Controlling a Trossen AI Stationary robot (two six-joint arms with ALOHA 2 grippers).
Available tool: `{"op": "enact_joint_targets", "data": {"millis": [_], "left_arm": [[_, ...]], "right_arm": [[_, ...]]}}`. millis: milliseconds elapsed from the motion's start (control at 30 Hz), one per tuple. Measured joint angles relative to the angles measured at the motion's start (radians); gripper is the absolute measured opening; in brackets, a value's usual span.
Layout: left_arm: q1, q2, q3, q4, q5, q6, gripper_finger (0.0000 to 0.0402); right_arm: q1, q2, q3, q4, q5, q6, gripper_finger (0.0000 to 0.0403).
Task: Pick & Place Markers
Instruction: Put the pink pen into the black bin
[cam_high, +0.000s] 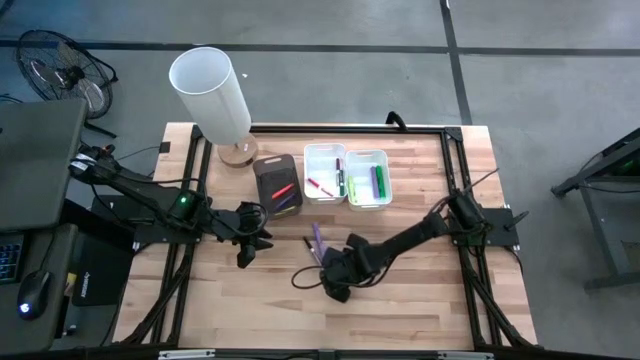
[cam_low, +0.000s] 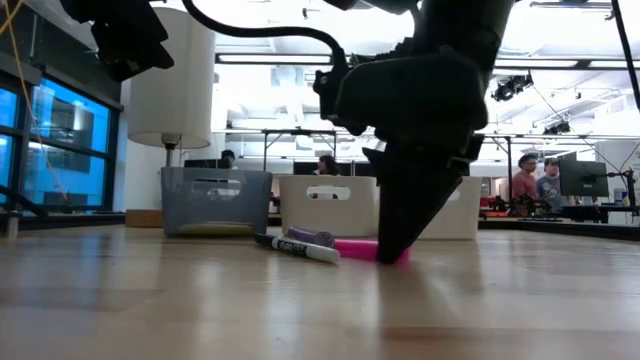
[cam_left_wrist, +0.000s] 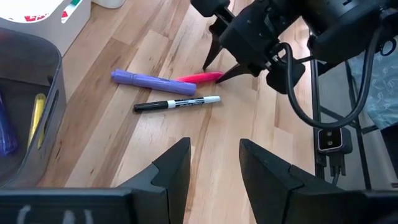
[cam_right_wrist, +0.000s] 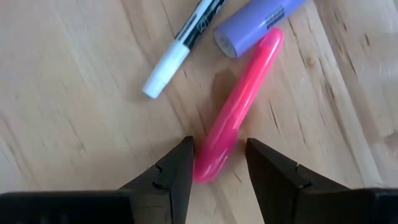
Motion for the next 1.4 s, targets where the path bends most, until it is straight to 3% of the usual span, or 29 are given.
{"op": "enact_joint_targets", "data": {"millis": [367,633,967,1400], "left_arm": [[0.000,0.000,0.000,0.000,0.007,0.000,0.0136],[0.000,0.000,0.000,0.000,0.007,0.006,0.0136],[0.000,0.000,0.000,0.000,0.009,0.008,0.0136],[0.000,0.000,0.000,0.010,0.009,0.008,0.0136]], "right_arm": [[0.007,0.000,-0.003,0.011,0.007,0.180,0.0137],[-0.009,0.000,-0.003,0.020,0.015,0.400,0.0098],[-0.012,0.000,-0.004,0.025,0.035,0.421,0.0041],[-0.013,-0.059,-0.010,-0.027,0.051,0.450,0.0034]]}}
